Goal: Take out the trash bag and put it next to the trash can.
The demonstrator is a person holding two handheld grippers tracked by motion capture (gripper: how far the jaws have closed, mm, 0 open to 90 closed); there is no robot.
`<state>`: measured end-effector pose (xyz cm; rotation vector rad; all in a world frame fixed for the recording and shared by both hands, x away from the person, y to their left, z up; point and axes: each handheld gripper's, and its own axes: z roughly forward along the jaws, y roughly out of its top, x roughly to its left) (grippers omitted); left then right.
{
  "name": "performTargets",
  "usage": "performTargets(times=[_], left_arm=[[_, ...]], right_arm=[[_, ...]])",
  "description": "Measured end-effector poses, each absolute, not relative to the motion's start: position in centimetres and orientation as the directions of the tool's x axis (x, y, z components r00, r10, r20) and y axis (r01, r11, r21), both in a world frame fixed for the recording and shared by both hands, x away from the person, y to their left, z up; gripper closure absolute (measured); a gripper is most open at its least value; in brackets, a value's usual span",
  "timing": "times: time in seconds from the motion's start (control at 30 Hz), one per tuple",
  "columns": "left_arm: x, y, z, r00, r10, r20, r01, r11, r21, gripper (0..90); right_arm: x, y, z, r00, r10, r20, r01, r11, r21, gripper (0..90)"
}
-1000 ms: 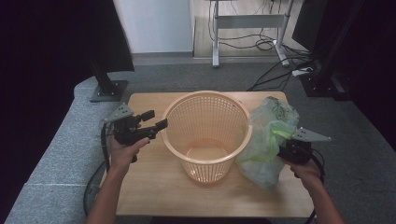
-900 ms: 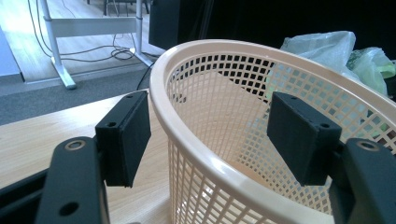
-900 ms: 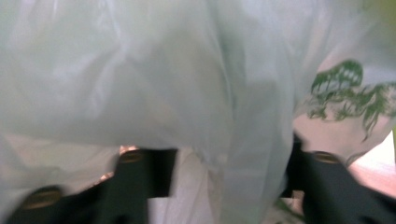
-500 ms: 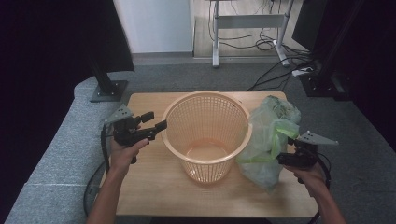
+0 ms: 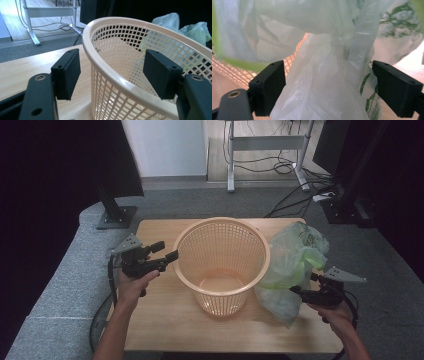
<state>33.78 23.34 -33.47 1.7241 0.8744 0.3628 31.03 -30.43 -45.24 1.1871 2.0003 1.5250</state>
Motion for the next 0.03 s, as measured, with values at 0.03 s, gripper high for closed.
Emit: performTargets(times=[0.03], left_arm=[[33.78, 23.34, -33.47, 0.679, 0.71, -0.186, 0.37, -0.112, 0.922, 30.4]], right_arm=[[31.1, -30.34, -45.23, -0.584, 0.787, 0.199, 0.404, 0.069, 0.912, 11.9]])
